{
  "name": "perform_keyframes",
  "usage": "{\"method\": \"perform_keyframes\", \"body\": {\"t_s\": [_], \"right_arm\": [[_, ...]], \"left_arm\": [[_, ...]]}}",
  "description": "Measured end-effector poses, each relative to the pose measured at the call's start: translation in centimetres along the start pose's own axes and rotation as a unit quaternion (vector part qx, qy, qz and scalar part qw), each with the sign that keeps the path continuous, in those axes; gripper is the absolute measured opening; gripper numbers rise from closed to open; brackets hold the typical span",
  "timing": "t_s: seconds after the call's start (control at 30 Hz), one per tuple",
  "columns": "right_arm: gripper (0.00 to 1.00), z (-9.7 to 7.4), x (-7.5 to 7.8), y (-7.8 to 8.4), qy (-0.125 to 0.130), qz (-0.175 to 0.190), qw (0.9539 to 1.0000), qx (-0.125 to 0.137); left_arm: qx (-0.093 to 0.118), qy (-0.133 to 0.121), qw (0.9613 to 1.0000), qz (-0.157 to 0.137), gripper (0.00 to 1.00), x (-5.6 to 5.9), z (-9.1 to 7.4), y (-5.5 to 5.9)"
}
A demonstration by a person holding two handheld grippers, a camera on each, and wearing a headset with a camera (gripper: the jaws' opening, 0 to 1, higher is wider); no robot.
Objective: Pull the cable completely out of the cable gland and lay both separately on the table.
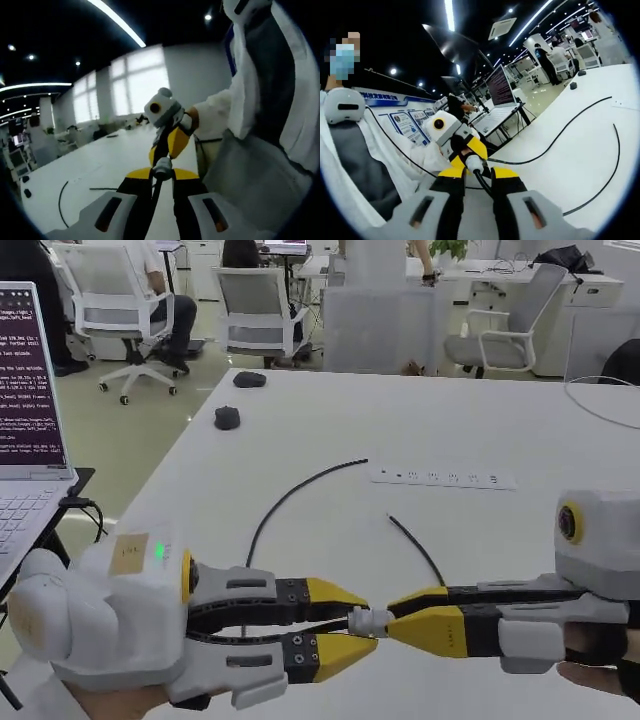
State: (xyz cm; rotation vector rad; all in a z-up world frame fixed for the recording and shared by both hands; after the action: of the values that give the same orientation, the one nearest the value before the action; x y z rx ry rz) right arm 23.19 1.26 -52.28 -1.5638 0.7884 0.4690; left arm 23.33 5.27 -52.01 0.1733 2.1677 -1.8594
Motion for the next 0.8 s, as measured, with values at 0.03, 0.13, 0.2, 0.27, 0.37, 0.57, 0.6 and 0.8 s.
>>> {"method": "perform_keyframes", "body": {"t_s": [0.03, 0.13, 0.2, 0.27, 0.37, 0.57, 0.6, 0.8], "right_arm": [[0.18, 0.01, 0.00, 0.01, -0.003, 0.003, 1.0000, -0.002], [0.17, 0.14, -0.49, 0.16, -0.025, 0.013, 0.9994, -0.019], [0.15, 0.24, -0.81, 0.28, -0.041, 0.018, 0.9985, -0.031], [0.13, 0.33, -0.82, 0.33, -0.048, 0.028, 0.9977, -0.040], [0.12, 0.31, -0.68, 0.28, -0.050, 0.037, 0.9971, -0.045], [0.11, 0.30, -0.78, 0.07, -0.050, 0.020, 0.9976, -0.043], [0.11, 0.32, -0.78, 0.07, -0.049, 0.018, 0.9977, -0.043], [0.10, 0.40, -0.89, 0.09, -0.032, -0.020, 0.9980, -0.051]], "left_arm": [[-0.002, -0.001, 0.9999, 0.010, 0.15, -0.01, 0.01, -0.02], [0.000, 0.000, 0.9992, 0.039, 0.15, 0.23, 0.13, -0.25], [0.002, 0.003, 0.9988, 0.050, 0.15, 0.45, 0.25, -0.36], [-0.004, 0.004, 0.9983, 0.058, 0.15, 0.50, 0.34, -0.24], [-0.006, 0.002, 0.9982, 0.060, 0.15, 0.34, 0.26, -0.20], [-0.006, -0.003, 0.9990, 0.045, 0.15, 0.02, 0.13, -0.23], [-0.008, -0.004, 0.9993, 0.037, 0.15, -0.08, 0.11, -0.14], [-0.010, -0.001, 0.9999, 0.006, 0.14, -0.09, 0.05, 0.00]]}}
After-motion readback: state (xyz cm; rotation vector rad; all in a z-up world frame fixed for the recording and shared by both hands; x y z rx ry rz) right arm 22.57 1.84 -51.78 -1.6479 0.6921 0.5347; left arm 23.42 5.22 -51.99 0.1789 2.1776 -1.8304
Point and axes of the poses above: the centre of the closed fingertips' face, and the gripper's own axes: z roughly forward along the fingers, x roughly to its right, y roughly out of its underside, the point moved 2 cm from there along -z, roughly backward along the fingers, and after that the axes turned 8 degrees about z, right-handed, at the moved point
